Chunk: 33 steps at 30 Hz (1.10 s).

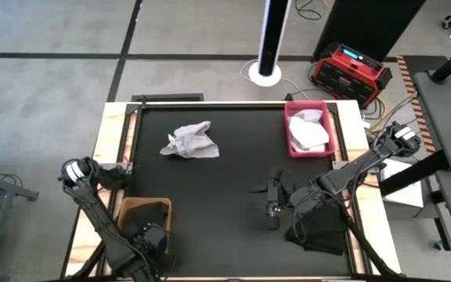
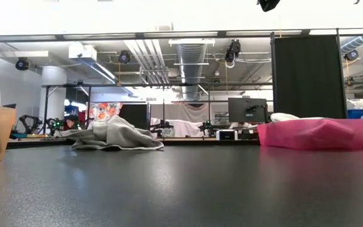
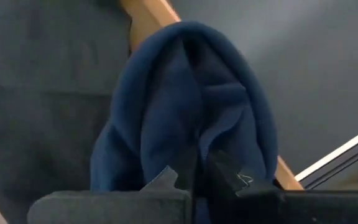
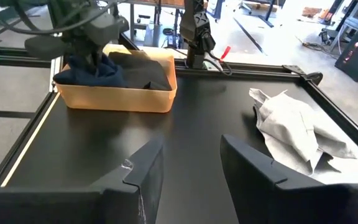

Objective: Sort towels by color in basket
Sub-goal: Put the dark blue kitchen towel into the orange bin

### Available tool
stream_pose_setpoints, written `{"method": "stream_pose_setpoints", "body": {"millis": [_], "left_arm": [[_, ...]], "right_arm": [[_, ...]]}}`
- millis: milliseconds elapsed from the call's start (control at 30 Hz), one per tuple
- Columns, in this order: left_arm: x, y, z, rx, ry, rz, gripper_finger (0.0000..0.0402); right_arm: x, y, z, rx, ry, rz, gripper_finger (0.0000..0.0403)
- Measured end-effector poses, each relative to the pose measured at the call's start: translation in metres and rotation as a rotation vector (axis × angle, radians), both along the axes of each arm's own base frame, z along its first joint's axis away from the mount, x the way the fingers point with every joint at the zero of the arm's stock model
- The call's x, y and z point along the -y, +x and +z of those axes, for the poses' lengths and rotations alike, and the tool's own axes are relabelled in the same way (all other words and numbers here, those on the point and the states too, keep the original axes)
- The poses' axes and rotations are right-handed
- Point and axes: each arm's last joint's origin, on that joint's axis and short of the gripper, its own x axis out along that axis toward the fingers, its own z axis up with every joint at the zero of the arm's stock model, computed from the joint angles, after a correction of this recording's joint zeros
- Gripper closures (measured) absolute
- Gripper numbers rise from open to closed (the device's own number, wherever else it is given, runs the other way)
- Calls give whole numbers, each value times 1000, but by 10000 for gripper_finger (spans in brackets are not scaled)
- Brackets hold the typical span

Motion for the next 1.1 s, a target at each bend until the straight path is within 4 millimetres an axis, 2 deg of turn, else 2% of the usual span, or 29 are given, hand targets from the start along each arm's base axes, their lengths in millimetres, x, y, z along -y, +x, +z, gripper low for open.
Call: {"method": "stream_pose_setpoints", "body": {"millis": [200, 333, 633, 867, 1100], "left_arm": [[-1, -7, -10, -59, -12, 29, 401], [0, -7, -16, -44, -37, 28, 401], [1, -8, -43, -6, -109, 18, 401], [-1, -9, -54, 9, -135, 18, 402], [-3, -10, -64, 25, -160, 19, 402]], "right_arm": [[0, 0, 0, 0, 2, -1, 246], [0, 0, 0, 0, 1, -1, 239], [0, 0, 0, -1, 1, 0, 243], [0, 0, 0, -1, 1, 0, 252], [0, 0, 0, -1, 1, 0, 243]]}}
